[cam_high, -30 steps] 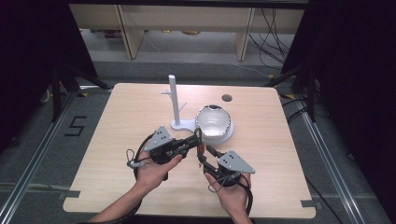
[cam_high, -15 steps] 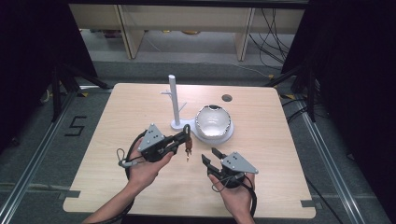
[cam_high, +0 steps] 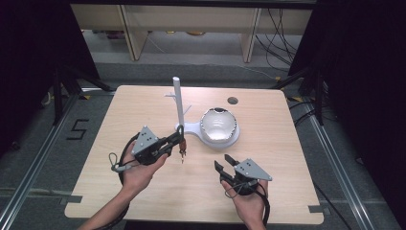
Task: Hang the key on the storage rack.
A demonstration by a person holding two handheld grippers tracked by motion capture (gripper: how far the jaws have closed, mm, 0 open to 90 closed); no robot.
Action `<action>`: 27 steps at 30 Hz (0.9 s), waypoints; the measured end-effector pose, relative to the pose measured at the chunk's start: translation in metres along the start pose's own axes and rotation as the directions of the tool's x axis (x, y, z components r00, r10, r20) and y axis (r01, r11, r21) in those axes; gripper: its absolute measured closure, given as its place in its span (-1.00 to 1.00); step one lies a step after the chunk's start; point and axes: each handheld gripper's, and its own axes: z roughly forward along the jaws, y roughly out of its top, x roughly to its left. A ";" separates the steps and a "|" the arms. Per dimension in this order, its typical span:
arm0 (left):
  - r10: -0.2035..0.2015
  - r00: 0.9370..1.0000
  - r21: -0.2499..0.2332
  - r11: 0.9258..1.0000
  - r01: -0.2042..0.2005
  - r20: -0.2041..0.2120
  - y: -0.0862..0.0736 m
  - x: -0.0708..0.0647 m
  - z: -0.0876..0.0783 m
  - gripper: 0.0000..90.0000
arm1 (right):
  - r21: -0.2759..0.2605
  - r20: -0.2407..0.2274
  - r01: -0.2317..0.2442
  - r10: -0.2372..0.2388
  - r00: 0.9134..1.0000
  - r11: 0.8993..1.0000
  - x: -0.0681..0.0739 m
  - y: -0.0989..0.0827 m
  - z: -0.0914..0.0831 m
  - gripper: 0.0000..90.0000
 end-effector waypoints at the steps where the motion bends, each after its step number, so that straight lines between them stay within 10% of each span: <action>1: -0.004 1.000 0.001 1.000 0.004 -0.014 0.000 0.003 -0.002 0.85 | 0.007 0.000 -0.006 0.006 1.000 1.000 -0.002 0.000 -0.002 0.22; 27: 0.018 0.985 0.010 1.000 -0.017 -0.174 0.006 0.041 -0.020 0.85 | 0.008 0.048 -0.027 0.027 0.998 1.000 -0.015 -0.010 -0.014 0.21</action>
